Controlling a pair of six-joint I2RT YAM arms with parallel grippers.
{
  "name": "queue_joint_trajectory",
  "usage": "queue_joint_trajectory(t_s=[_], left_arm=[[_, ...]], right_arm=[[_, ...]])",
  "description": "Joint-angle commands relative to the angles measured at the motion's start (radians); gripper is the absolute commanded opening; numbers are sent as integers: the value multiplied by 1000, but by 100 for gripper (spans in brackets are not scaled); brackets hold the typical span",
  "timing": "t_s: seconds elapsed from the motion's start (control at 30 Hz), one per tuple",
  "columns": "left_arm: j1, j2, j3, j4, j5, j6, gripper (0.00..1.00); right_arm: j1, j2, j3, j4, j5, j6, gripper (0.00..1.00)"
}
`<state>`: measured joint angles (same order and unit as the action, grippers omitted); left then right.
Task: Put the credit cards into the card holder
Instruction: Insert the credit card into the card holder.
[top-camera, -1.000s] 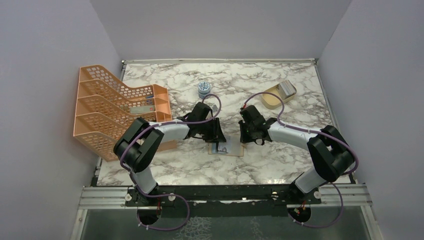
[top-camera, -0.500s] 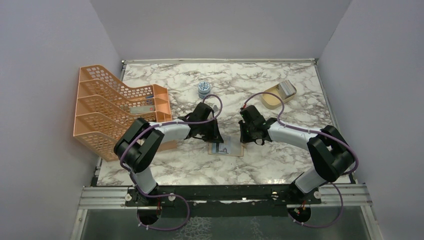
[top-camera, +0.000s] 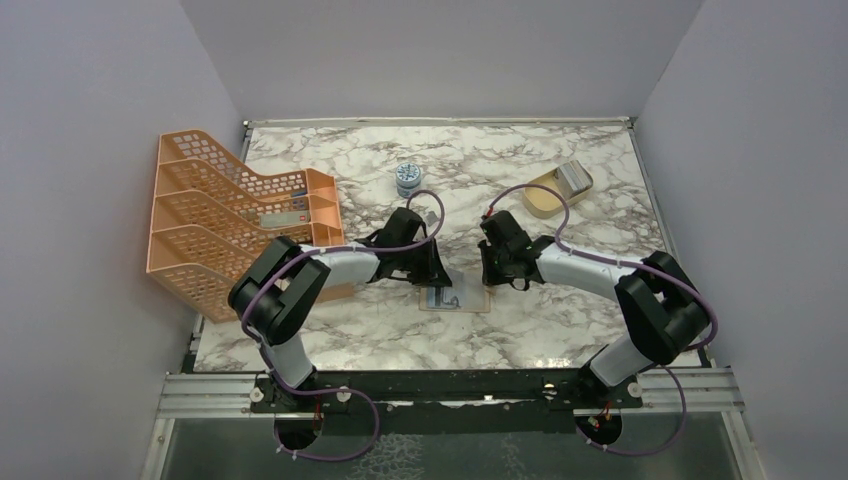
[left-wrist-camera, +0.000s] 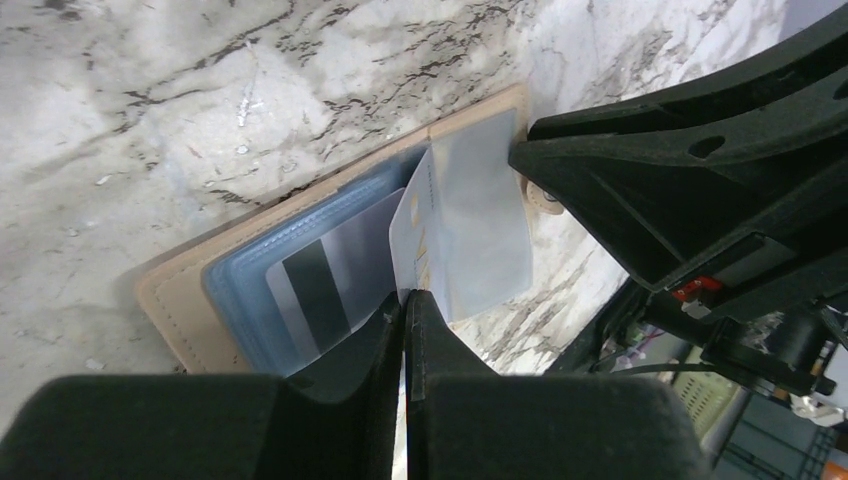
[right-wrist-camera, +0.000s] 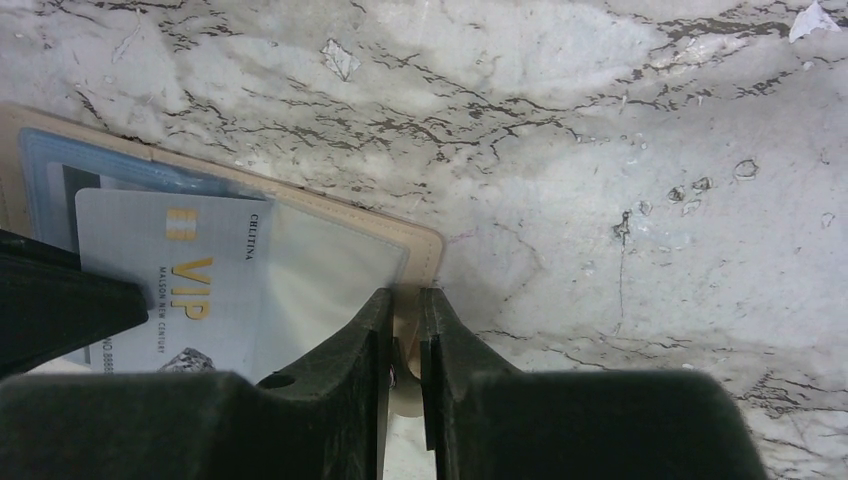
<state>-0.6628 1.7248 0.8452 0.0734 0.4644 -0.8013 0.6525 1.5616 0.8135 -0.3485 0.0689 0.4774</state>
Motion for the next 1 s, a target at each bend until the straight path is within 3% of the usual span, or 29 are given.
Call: queue_joint_trajectory(t_s=[0.0, 0.23, 0.53, 0.87, 0.97], left_arm=[[-17, 45, -47, 122, 87, -50, 0], [-17, 38, -41, 80, 29, -21, 0], [-17, 37, -30, 38, -6, 5, 0], [-17, 40, -44, 52, 11, -3, 0], [-17, 42, -62, 95, 46, -29, 0]], right_arm=[[3, -16, 0, -21, 12, 11, 19], [4, -129, 32, -85, -22, 35, 36], [32, -141, 13, -94, -51, 75, 45], [46, -72, -23, -113, 68, 114, 46], [45, -56, -38, -95, 71, 116, 41]])
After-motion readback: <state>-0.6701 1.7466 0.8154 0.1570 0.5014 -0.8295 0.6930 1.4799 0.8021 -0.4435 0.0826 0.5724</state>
